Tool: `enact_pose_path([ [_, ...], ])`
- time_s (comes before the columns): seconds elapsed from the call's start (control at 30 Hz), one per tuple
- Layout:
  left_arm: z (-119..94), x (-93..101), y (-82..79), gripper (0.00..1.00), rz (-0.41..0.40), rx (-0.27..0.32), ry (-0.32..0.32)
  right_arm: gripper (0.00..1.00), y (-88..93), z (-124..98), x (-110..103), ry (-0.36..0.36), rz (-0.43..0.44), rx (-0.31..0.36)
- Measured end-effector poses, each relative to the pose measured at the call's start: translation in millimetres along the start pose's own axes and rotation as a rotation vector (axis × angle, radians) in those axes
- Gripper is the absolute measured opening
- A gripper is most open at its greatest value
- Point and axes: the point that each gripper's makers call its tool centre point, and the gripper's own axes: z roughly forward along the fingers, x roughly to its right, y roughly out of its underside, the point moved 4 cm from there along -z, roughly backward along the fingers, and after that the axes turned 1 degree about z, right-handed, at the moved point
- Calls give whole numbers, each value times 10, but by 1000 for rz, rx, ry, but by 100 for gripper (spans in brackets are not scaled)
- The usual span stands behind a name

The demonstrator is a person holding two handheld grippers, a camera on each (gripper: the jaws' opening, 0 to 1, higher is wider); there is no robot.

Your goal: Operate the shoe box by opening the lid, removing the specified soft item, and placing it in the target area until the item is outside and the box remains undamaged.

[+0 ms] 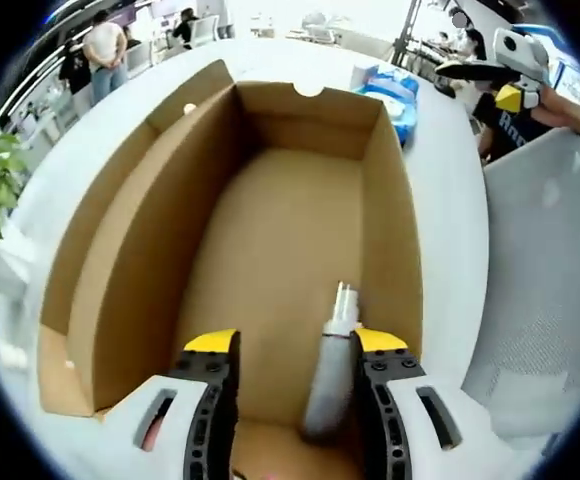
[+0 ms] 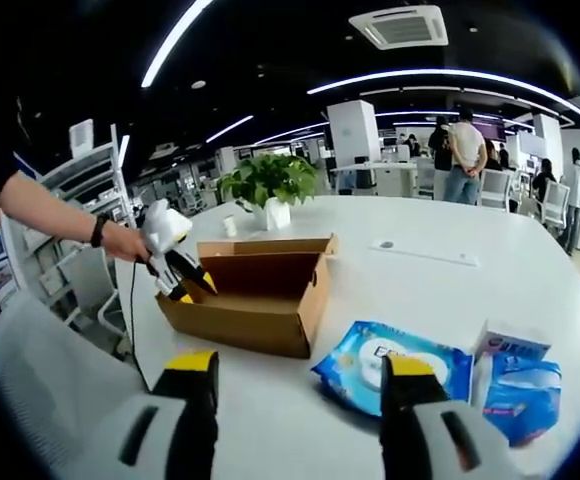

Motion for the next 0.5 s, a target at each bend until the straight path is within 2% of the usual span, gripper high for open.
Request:
enact_pose_path([
  [0.07, 21, 14, 32, 44, 26, -21, 2, 64, 6, -2, 1, 2, 0, -3],
  [0.13, 14, 18, 26, 45, 17, -14, 8, 64, 10, -2, 1, 3, 0, -6],
  [0.23, 4, -39, 35, 50, -6, -11, -17, 64, 14, -3, 5, 5, 1, -7],
  [0.33, -14, -96, 36, 50, -29, -6, -45, 63, 6, -5, 8, 5, 4, -1],
  [0.43, -28, -132, 59, 43, 4, -29, -83, 63, -1, -1, 5, 4, 8, 4],
  [0.5, -33, -106, 45, 45, -7, -19, -74, 63, 12, 2, -1, 2, 6, -3],
])
